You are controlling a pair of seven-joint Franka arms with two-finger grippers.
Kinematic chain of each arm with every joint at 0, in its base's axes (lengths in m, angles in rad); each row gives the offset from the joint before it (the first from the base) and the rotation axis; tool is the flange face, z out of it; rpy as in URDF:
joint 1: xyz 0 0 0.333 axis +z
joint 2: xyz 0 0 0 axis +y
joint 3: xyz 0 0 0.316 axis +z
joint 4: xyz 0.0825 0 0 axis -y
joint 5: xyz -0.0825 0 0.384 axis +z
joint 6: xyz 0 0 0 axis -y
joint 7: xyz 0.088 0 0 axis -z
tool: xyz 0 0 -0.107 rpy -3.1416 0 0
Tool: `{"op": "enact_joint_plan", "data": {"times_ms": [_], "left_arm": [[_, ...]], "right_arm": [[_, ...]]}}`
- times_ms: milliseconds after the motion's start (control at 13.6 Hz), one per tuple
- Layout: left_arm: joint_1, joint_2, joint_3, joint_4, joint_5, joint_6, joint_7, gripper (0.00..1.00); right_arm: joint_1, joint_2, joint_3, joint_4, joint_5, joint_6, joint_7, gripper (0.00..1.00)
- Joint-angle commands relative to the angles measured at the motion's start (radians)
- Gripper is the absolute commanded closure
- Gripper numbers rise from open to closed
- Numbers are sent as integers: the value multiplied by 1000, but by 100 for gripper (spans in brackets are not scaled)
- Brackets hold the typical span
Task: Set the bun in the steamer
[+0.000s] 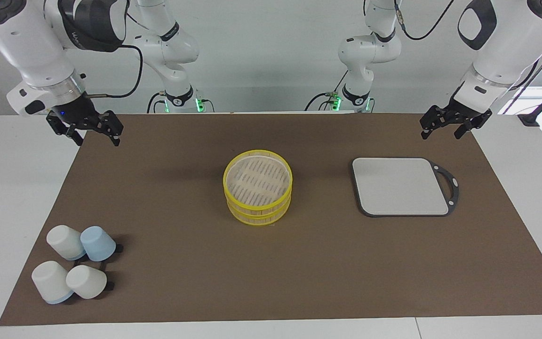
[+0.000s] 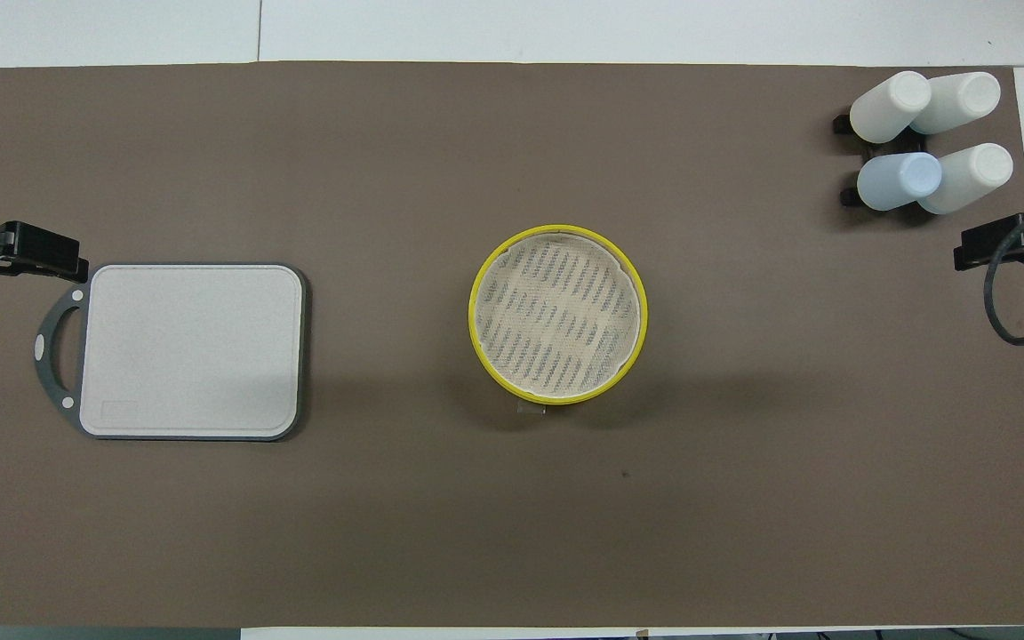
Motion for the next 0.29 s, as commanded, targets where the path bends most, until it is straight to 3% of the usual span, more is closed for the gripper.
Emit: {"op": "enact_joint_plan", "data": {"times_ms": [0,221], "left_arm": [[-10,-45,9,-50,-8,1,2,0],[-10,-49,9,-54,-8,8,2,0]], "right_arm": [[-16,1,12,8,16,-11,-20,0],[-16,1,12,8,16,-11,-20,0]]}}
